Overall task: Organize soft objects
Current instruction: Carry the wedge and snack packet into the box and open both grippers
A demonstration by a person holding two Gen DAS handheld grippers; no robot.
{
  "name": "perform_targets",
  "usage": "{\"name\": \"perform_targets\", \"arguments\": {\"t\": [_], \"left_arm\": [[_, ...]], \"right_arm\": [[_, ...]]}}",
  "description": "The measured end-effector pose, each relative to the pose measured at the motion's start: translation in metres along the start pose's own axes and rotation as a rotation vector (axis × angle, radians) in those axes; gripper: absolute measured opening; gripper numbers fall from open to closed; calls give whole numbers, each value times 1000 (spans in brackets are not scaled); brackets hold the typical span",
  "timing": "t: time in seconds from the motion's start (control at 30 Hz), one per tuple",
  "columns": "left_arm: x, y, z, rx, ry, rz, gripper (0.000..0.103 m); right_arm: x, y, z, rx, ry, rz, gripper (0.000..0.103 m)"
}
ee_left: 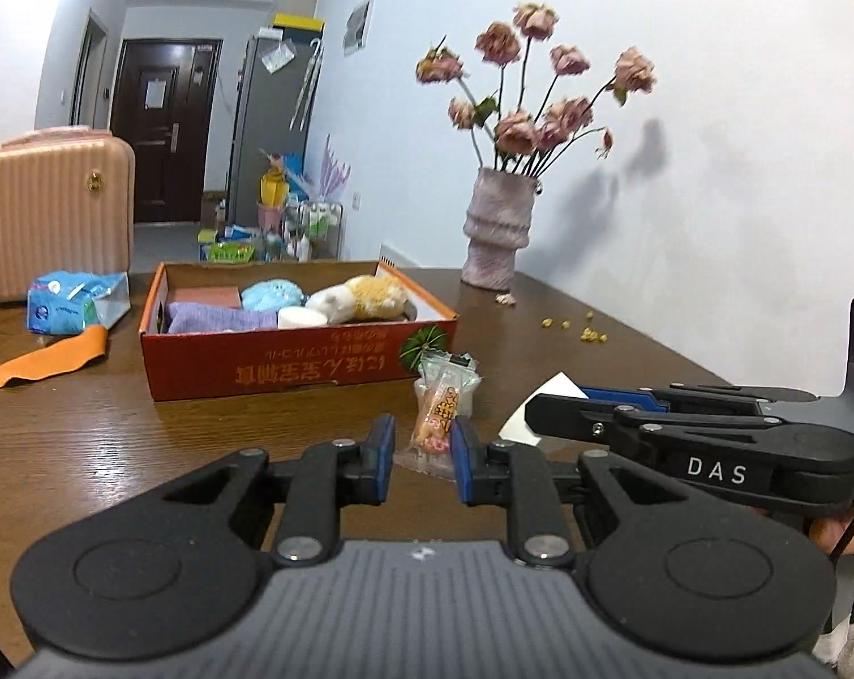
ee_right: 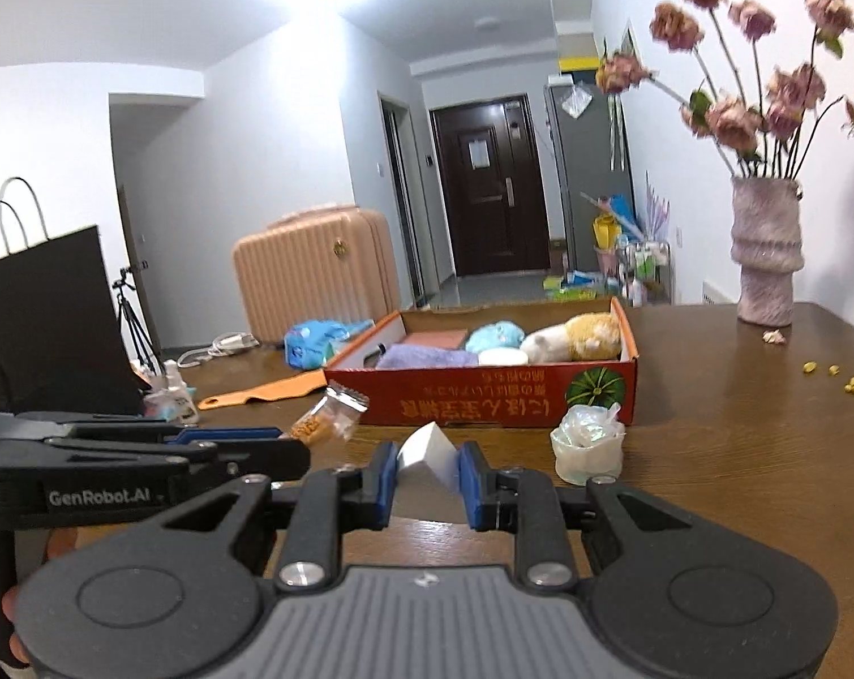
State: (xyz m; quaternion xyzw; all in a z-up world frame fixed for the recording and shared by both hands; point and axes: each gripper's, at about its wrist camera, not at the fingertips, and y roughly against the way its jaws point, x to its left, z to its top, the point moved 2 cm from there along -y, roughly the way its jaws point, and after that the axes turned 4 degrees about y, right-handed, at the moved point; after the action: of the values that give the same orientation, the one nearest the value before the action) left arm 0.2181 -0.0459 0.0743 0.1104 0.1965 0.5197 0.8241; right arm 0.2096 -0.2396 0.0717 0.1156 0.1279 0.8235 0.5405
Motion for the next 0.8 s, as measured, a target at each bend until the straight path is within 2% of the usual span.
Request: {"name": "perform_targets", "arguments": {"t": [0.23, 0.47, 0.63, 0.8], "left_arm": [[-13, 26, -3, -44, 0, -7, 22], [-14, 24, -3, -47, 0, -14, 22], [-2, 1, 14, -42, -6, 2, 22], [33, -46, 53, -46, 9, 45, 22]], "right_arm": [[7, 28, -3, -33, 11, -11, 23], [1, 31, -3, -35, 8, -25, 23], [-9, 13, 10, -35, 19, -26, 23], [-30, -30, 44, -33, 43, -1, 23]]}}
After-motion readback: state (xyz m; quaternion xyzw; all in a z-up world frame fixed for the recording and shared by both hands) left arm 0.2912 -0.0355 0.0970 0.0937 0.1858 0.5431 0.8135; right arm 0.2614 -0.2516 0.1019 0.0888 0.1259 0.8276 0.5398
